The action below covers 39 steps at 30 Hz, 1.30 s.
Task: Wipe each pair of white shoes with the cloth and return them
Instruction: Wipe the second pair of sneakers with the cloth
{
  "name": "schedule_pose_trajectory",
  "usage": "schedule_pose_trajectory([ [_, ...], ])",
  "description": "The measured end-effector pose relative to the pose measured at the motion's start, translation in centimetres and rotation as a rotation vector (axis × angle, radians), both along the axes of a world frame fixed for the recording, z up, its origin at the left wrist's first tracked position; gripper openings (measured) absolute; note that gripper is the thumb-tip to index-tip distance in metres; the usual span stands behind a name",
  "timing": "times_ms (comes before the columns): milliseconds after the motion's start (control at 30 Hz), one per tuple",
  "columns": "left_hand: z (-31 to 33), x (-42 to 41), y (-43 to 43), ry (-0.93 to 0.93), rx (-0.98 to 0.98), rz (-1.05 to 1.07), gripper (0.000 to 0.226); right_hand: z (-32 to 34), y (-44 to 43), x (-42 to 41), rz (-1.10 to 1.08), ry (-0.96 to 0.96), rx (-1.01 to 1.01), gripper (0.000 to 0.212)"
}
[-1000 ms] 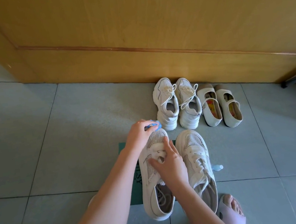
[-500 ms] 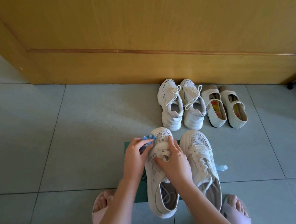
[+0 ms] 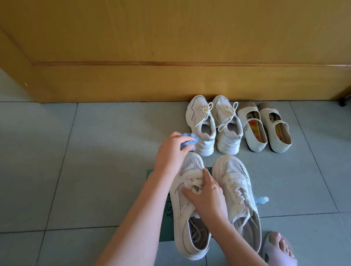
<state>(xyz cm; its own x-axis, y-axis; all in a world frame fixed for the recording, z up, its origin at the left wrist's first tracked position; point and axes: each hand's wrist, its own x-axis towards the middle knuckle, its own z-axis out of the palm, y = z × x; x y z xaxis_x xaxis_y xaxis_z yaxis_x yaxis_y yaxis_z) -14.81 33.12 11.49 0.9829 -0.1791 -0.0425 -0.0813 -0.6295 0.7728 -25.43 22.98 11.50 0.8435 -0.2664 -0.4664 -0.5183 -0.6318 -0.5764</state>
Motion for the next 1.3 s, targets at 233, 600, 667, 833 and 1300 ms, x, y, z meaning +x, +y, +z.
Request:
schedule_pose_trajectory([
  [233,-0.6,2.3,-3.4,0.136,0.311,-0.488,0.024,-0.4,0.0,-0.1,-0.027,-0.005,0.015,0.084],
  [600,-3.1,0.7,0.2,0.110,0.042,-0.117,0.026,-0.2,0.1,-0.1,-0.057,-0.012,0.048,0.079],
  [667,-3.6,-0.2,0.8,0.142,-0.061,0.016,0.025,-0.1,0.1,-0.1,-0.050,-0.018,0.038,0.079],
  [833,-4.2,-2.9,1.1,0.102,-0.202,0.206,0.020,-0.3,0.1,0.0,0.001,-0.008,0.003,0.085],
  [1300,-5.2,-10.1,1.0,0.059,-0.261,0.446,0.021,-0.7,0.0,0.0,0.037,-0.024,-0.010,0.083],
])
